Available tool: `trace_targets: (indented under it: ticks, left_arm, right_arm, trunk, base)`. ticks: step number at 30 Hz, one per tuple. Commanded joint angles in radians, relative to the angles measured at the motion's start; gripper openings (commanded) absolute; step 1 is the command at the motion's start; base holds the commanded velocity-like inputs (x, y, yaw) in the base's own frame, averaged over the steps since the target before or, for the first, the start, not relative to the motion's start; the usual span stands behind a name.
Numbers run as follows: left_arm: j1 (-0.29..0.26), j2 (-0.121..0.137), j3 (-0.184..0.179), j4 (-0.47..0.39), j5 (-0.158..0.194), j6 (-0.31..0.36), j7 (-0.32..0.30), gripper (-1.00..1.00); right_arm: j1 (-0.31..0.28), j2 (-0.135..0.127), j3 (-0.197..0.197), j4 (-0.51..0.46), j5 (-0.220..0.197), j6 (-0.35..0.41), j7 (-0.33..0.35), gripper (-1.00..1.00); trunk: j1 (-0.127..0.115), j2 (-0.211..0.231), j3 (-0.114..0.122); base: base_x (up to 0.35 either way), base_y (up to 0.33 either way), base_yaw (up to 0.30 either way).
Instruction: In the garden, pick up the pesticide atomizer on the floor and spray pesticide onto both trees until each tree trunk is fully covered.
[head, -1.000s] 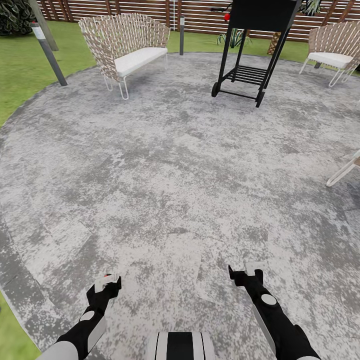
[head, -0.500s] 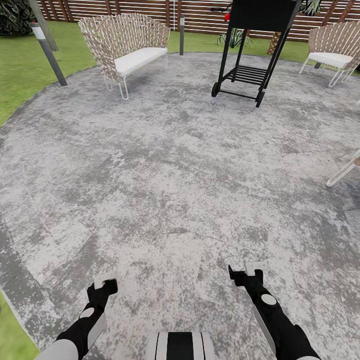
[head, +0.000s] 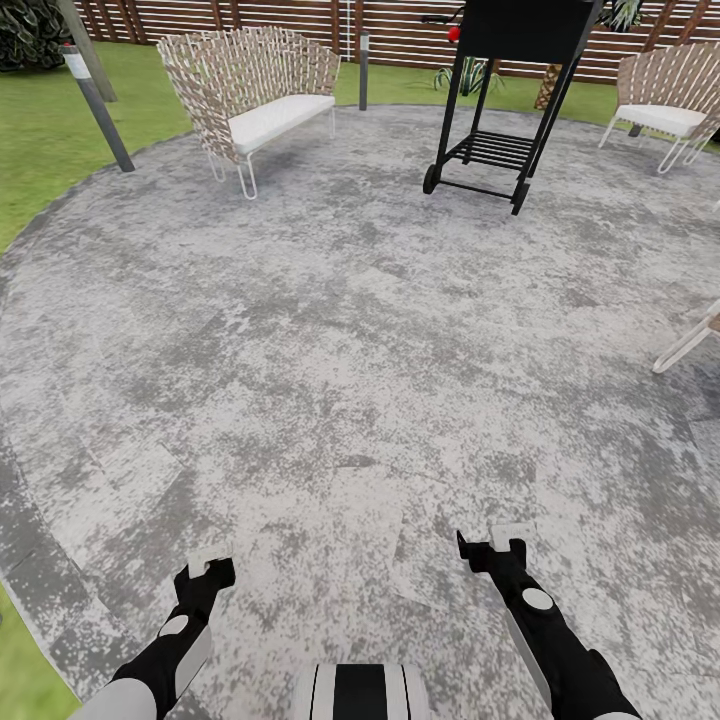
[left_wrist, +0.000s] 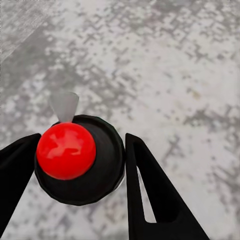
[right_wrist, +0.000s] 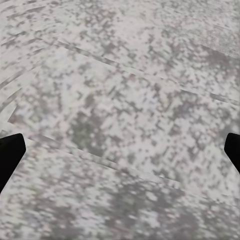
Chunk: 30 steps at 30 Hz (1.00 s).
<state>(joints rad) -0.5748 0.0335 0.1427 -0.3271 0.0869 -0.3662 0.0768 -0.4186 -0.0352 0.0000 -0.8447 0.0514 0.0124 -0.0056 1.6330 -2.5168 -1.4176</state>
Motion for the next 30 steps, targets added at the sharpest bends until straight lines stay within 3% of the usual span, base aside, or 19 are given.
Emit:
trace_targets:
  ticks: [1,6,30]
  left_arm:
    - [0.0,0.0,-0.003,0.001,0.008,-0.004,0.001,-1.0]
    - [0.0,0.0,-0.005,0.0,0.008,-0.003,0.001,-1.0]
    - [0.004,0.0,-0.009,0.002,0.007,0.001,-0.008,-1.0]
  right_arm:
    - [0.0,0.0,0.0,-0.001,0.005,0.001,-0.001,1.0]
    - [0.0,0.0,0.0,-0.001,0.005,0.001,-0.001,1.0]
    - [0.0,0.004,0.003,0.031,0.005,0.001,0.0,1.0]
  trunk:
    - [0.0,0.0,-0.001]
    - [0.0,0.0,-0.001]
    - [-0.011,0.005,0.104]
  base:
    - [0.0,0.0,0.0]
    - [0.0,0.0,0.0]
    - [0.0,0.0,0.0]
